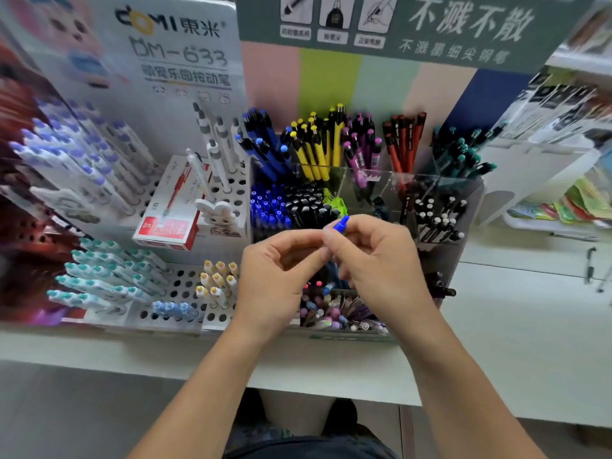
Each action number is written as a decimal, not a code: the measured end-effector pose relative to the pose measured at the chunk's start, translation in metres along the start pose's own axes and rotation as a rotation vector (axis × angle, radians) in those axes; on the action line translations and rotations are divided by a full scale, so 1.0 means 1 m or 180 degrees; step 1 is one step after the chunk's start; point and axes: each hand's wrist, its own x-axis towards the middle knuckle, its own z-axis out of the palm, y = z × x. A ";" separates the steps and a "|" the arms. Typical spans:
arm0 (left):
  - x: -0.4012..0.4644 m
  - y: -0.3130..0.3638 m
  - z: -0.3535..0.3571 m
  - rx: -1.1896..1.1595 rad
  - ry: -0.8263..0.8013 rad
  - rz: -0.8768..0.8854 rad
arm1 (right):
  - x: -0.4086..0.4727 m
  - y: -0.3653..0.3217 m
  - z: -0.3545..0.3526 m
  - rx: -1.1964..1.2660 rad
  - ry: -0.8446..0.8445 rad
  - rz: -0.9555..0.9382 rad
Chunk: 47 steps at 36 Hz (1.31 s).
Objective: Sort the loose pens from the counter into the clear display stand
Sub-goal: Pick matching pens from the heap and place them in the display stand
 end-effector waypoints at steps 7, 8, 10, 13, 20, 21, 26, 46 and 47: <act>0.002 0.004 -0.027 0.1620 0.0630 0.0604 | 0.009 -0.020 -0.006 0.0318 0.1055 -0.0994; 0.004 0.004 -0.031 0.1905 0.0594 0.0664 | 0.013 -0.020 -0.006 0.0269 0.1041 -0.1091; 0.010 0.003 -0.036 0.2393 0.0485 0.0665 | 0.022 -0.017 -0.001 0.0146 0.0922 -0.1131; 0.017 0.005 -0.038 0.2945 0.0227 0.0595 | 0.037 -0.015 0.012 -0.0208 0.0842 -0.1128; 0.017 0.014 -0.022 0.3557 -0.0192 0.0466 | 0.056 -0.023 0.020 -0.1221 0.0453 -0.1327; 0.017 0.014 -0.019 0.3548 -0.0259 0.0509 | 0.058 -0.027 0.019 -0.1361 0.0386 -0.1307; 0.019 0.007 -0.008 0.3400 -0.0356 0.0697 | 0.071 -0.042 0.022 -0.1859 -0.0175 -0.0993; 0.027 0.001 -0.055 0.2651 0.0814 0.1271 | 0.086 -0.037 0.041 -0.2632 -0.0245 -0.0975; 0.029 0.001 -0.055 0.2667 0.0807 0.1255 | 0.088 -0.039 0.042 -0.2867 -0.0333 -0.0901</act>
